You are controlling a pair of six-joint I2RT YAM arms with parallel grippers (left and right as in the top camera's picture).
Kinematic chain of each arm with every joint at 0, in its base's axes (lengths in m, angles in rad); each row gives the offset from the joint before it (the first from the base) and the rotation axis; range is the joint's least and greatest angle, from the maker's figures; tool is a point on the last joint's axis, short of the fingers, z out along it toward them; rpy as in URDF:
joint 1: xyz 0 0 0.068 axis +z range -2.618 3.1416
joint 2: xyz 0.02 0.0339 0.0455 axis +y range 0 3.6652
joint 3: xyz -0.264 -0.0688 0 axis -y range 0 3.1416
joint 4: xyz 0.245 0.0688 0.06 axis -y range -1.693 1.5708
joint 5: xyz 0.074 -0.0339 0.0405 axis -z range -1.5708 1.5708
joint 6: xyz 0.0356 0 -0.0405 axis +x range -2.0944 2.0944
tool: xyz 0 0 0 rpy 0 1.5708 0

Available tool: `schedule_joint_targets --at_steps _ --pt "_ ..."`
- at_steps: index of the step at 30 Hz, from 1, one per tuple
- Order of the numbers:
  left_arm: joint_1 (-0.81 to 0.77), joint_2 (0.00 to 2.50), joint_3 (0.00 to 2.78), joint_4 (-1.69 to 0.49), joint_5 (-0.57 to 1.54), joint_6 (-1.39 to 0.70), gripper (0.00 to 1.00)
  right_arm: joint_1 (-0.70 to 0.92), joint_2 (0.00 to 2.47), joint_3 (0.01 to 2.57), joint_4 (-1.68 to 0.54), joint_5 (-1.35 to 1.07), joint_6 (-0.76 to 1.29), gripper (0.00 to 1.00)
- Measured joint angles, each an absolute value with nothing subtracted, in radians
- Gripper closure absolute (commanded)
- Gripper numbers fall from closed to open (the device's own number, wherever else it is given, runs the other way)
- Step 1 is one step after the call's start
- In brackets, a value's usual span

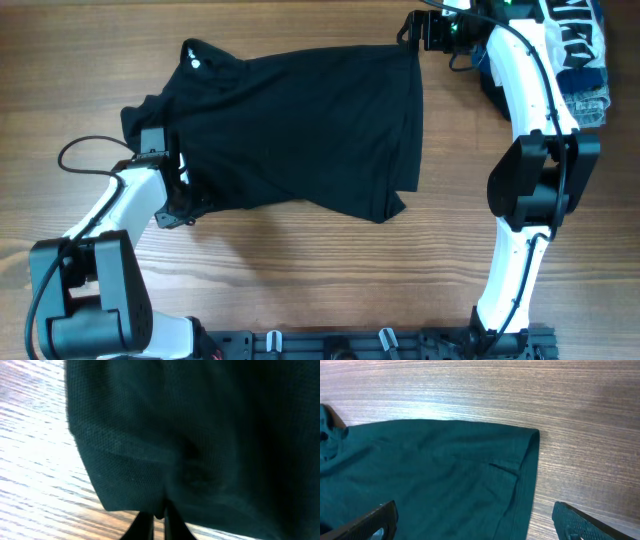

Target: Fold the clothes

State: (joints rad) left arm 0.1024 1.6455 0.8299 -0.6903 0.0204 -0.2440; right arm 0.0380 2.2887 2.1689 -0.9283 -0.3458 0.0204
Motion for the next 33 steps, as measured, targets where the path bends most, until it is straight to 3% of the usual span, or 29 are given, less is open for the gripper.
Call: schedule_joint_targets --at_steps 8,20,25,33 --pt "0.101 1.615 0.857 -0.843 0.016 -0.318 0.96 0.038 2.289 2.169 -0.965 -0.340 0.020 0.00" --pt "0.100 1.261 1.000 -1.051 0.069 -0.388 0.96 0.038 2.289 2.169 -0.986 -0.339 0.020 0.00" --pt "0.053 1.224 1.000 -1.129 0.092 -0.430 0.96 0.038 2.289 2.169 -1.015 -0.339 0.020 0.00" --pt "-0.054 1.215 1.000 -1.025 0.042 -0.464 0.96 0.038 2.289 2.169 -1.029 -0.340 0.020 0.00"
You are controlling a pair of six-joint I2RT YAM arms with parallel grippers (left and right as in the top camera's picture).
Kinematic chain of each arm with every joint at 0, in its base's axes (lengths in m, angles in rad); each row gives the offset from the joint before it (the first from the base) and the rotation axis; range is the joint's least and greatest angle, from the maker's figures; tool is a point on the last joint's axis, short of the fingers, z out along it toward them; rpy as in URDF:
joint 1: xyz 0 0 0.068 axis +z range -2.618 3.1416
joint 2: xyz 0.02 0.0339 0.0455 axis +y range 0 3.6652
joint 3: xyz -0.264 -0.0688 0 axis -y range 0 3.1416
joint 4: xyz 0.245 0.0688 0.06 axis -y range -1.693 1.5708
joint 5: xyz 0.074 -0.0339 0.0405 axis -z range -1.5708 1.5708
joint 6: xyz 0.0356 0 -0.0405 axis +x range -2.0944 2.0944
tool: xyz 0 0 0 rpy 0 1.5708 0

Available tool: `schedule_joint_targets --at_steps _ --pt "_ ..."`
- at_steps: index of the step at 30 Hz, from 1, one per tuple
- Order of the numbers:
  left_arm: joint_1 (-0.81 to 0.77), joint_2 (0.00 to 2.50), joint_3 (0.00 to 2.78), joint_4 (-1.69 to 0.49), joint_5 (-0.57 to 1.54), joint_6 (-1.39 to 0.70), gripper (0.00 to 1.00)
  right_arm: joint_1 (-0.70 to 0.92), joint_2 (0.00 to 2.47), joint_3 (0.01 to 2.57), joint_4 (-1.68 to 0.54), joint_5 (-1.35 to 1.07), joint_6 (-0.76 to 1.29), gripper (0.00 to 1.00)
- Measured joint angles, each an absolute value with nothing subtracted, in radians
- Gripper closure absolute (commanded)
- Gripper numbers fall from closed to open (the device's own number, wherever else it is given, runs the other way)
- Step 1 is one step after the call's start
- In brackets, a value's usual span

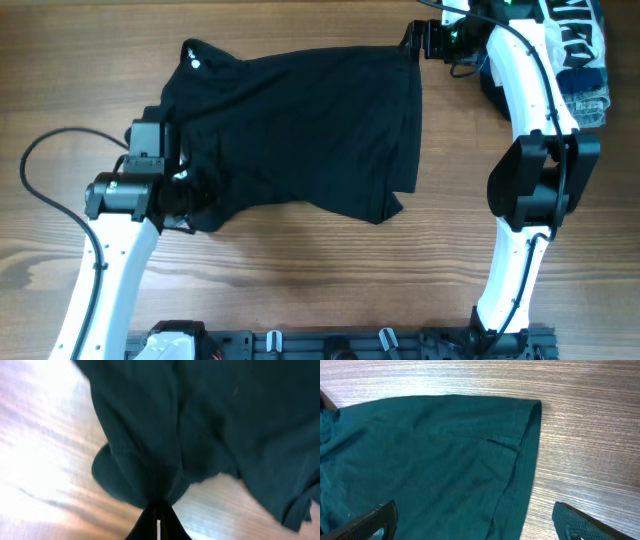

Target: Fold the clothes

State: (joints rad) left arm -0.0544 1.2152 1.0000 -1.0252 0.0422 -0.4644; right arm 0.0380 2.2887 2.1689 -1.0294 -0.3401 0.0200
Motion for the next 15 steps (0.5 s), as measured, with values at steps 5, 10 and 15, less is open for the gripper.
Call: schedule_joint_targets --at_steps 5,10,15 --pt "-0.057 1.300 1.000 -0.804 -0.123 -0.469 0.96 0.038 2.289 2.169 -1.031 -0.340 0.020 0.00" --pt "-0.057 1.514 1.003 -0.490 -0.224 -0.430 0.57 0.038 2.289 2.169 -1.032 -0.340 0.020 0.00" --pt "-0.057 1.729 1.007 -0.291 -0.246 -0.409 0.00 0.038 2.289 2.169 -1.032 -0.340 0.020 0.00"
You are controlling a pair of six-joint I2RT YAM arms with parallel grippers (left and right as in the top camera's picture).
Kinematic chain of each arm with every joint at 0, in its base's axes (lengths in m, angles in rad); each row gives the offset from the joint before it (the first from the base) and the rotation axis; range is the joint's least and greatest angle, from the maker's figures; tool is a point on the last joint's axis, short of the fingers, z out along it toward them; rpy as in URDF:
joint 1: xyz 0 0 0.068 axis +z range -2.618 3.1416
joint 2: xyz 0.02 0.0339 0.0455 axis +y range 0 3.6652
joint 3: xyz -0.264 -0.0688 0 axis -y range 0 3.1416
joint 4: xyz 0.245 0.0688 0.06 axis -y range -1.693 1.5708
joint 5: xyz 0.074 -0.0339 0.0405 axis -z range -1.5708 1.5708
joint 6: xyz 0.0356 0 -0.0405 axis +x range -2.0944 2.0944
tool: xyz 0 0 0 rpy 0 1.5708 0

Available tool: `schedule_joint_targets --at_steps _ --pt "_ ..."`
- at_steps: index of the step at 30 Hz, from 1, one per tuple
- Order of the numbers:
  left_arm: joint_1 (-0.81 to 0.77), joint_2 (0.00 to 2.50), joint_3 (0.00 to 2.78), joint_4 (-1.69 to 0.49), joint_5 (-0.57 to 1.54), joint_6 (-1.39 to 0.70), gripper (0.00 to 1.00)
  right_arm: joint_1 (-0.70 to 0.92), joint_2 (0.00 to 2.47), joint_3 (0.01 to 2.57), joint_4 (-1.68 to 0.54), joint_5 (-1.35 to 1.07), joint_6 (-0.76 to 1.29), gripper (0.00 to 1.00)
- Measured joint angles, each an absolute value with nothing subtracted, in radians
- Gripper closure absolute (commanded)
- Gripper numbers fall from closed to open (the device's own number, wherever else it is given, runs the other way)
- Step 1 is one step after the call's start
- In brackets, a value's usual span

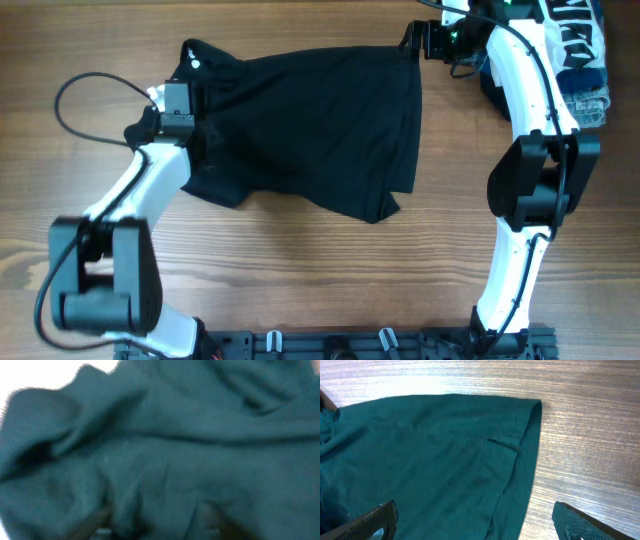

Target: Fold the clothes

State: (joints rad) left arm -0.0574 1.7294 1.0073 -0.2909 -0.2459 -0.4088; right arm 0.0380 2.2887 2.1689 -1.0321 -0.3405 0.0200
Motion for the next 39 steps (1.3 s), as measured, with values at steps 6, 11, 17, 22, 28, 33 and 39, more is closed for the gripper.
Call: schedule_joint_targets --at_steps 6,11,17,22,28,33,39 --pt "-0.058 1.707 1.046 -0.457 -0.208 -0.399 0.00 0.038 2.289 2.169 -1.034 -0.340 0.020 0.00" --pt "-0.067 1.460 1.133 -0.634 -0.136 -0.369 0.00 0.038 2.289 2.169 -1.037 -0.340 0.021 0.00" --pt "-0.119 1.370 1.153 -0.883 -0.015 -0.233 0.04 0.038 2.289 2.169 -1.033 -0.340 0.022 0.00" --pt "-0.184 1.467 1.151 -0.933 0.072 -0.078 0.20 0.038 2.289 2.169 -1.037 -0.340 0.022 0.01" --pt "-0.203 1.656 1.150 -0.973 0.103 -0.003 0.47 0.038 2.289 2.169 -1.040 -0.340 0.022 0.00" --pt "-0.203 1.741 1.148 -1.043 0.104 -0.004 0.45 0.038 2.289 2.169 -1.040 -0.340 0.022 0.01" --pt "-0.203 1.743 1.147 -1.051 0.103 0.012 0.44 0.038 2.289 2.169 -1.036 -0.340 0.022 0.00"
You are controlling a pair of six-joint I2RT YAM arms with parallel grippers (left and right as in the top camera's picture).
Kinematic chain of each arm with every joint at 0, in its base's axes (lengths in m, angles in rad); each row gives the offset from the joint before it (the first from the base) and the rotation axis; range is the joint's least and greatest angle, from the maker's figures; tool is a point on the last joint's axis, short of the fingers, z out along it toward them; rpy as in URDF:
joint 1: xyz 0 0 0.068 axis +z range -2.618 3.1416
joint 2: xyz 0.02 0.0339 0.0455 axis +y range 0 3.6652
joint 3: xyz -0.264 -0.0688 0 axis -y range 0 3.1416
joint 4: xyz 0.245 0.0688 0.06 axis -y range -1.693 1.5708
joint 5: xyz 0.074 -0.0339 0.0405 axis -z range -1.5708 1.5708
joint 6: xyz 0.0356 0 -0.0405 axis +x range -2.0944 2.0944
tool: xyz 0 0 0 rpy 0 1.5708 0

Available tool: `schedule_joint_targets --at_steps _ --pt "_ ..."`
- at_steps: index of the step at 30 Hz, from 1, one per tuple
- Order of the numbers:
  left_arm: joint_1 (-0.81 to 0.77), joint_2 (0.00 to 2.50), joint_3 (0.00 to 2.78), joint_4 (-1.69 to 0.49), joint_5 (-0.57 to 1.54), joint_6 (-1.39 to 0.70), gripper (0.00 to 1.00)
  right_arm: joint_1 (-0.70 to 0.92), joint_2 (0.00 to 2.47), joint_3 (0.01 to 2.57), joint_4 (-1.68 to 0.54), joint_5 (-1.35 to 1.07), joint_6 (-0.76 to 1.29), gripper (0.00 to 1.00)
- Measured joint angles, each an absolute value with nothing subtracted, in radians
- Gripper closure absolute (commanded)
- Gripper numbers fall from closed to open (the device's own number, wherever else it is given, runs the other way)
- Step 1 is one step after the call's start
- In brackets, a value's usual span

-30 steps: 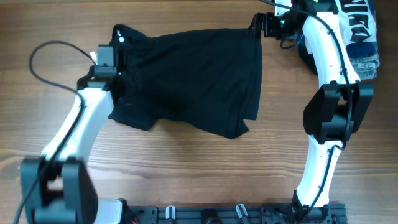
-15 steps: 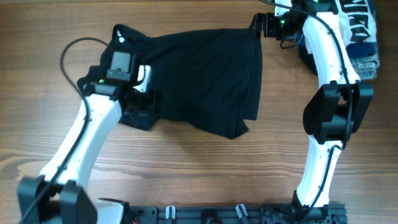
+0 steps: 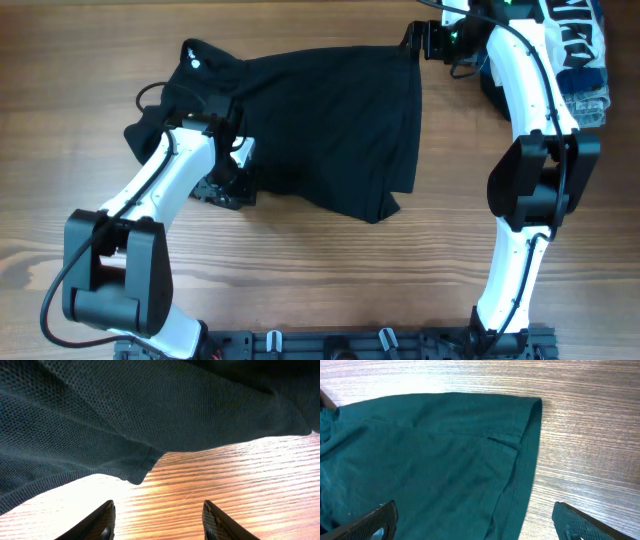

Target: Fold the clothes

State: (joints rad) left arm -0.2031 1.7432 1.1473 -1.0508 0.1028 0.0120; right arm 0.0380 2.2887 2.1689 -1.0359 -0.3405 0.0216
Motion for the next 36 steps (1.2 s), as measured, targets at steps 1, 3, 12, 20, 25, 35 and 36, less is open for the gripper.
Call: schedule_joint_targets --at_steps 1,3,12,20,25,35,36 --pt "-0.203 1.743 1.146 -1.046 0.098 0.018 0.44 0.038 2.289 2.169 -1.036 -0.340 0.022 0.00" --pt "-0.203 1.743 1.139 -1.027 0.076 0.023 0.44 0.038 2.289 2.169 -1.036 -0.340 0.022 0.00" --pt "-0.203 1.743 1.037 -0.812 -0.046 0.039 0.66 0.038 2.289 2.169 -1.032 -0.340 0.022 0.00" --pt "-0.203 1.743 0.977 -0.757 -0.063 0.051 0.96 0.038 2.289 2.169 -1.032 -0.340 0.022 0.00" --pt "-0.203 1.743 0.973 -0.791 -0.063 0.048 0.96 0.038 2.289 2.169 -1.032 -0.340 0.022 0.00" --pt "-0.203 1.736 1.089 -1.097 0.015 -0.004 0.96 0.038 2.289 2.169 -1.031 -0.340 0.022 0.00" --pt "-0.203 1.731 1.102 -1.108 0.051 -0.010 0.96 0.038 2.289 2.169 -1.032 -0.340 0.022 0.00"
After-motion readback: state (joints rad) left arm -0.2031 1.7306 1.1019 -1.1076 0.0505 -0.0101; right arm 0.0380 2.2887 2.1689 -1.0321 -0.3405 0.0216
